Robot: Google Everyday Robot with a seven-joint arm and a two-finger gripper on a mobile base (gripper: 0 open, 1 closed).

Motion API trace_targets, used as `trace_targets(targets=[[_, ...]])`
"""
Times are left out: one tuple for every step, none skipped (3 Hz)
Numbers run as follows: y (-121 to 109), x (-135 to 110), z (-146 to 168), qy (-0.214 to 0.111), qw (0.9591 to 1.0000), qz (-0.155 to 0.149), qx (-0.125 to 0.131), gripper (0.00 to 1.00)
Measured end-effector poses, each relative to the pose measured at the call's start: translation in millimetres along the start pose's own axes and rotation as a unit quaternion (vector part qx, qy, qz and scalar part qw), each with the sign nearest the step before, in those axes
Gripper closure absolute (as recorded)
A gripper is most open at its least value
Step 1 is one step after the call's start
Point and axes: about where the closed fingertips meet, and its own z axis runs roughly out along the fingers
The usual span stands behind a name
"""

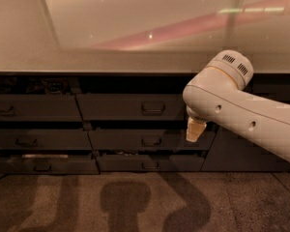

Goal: Open top drawer

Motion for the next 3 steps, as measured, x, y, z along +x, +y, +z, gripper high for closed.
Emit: trace_targets(targets=[[0.1, -0.1, 0.1, 0.000, 1.0000, 0.000, 0.000, 0.00], [18.7, -7.4, 8.8, 0.002, 0.9992, -0.040, 0.007, 0.00], [41.4, -12.5, 27.6, 0.013, 0.9964, -0.084, 0.006, 0.00]])
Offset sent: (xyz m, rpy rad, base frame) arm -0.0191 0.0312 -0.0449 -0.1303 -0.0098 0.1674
